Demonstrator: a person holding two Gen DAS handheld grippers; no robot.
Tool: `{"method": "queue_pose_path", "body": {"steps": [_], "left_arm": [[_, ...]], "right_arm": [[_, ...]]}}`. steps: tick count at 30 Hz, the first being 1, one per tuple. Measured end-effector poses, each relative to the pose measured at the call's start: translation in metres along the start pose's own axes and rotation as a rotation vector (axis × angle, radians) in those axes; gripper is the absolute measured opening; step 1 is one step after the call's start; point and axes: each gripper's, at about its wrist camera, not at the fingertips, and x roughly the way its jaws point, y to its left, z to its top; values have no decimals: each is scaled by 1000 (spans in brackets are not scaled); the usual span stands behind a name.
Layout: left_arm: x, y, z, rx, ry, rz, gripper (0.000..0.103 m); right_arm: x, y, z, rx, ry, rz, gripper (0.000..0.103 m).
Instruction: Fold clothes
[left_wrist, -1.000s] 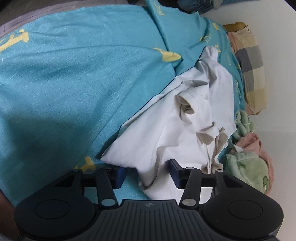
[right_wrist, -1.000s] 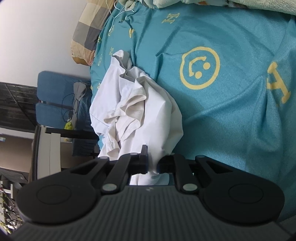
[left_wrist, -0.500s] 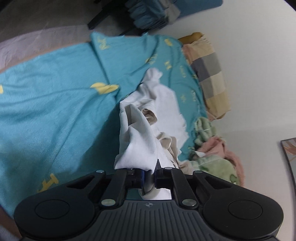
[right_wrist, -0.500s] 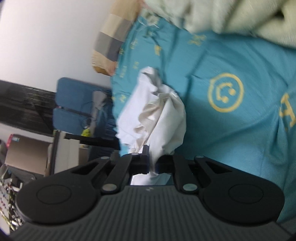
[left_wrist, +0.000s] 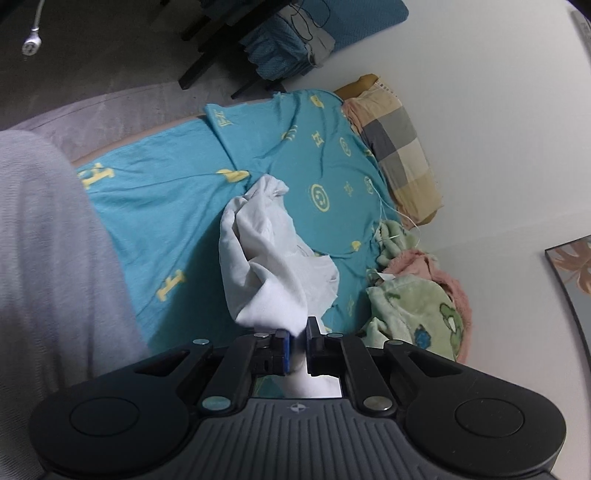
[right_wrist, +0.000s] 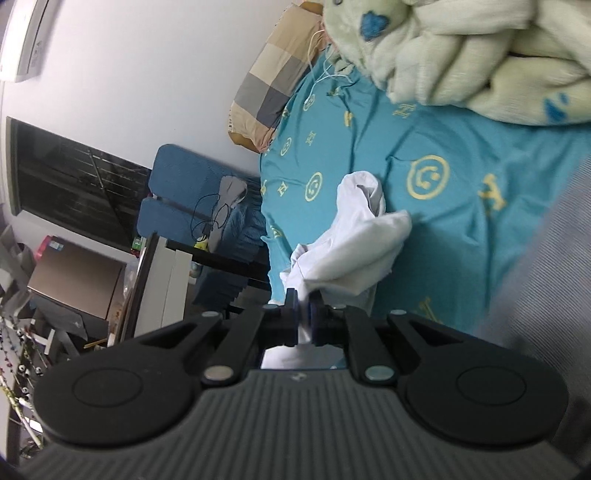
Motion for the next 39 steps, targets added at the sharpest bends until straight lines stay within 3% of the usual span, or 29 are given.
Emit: {"method": "queue_pose_path", "body": {"steps": [6,11,15,17,22,26,31,36,39], "left_arm": [[4,-15,22,47,-76,20,1],[31,0,23,31,62,148,4],[48,25,16,-33,206,259,28],[48,28,13,-19,231,261,29],[48,12,1,37,275,286,56],[61,-3,-12,82,306,363,65],[81,-18,-25,153,307,450,81],[85,-21,-19,190,358,419,80],[79,-21,0,250,387,401,80]], "right_arm": [[4,3,16,-18,-40,-12,5],[26,-16,20,6,29,-79,6],[35,-35,5,25,161,-142,8],[34,-36,-4,21,207,-166,8],[28,-27,-26,18,306,-199,11],[24,-20,-40,14,344,-222,47],[22,-13,-42,15,340,-270,51],[25,-2,-28,-83,391,-236,51],[30,7,-10,-225,460,-236,51]]}}
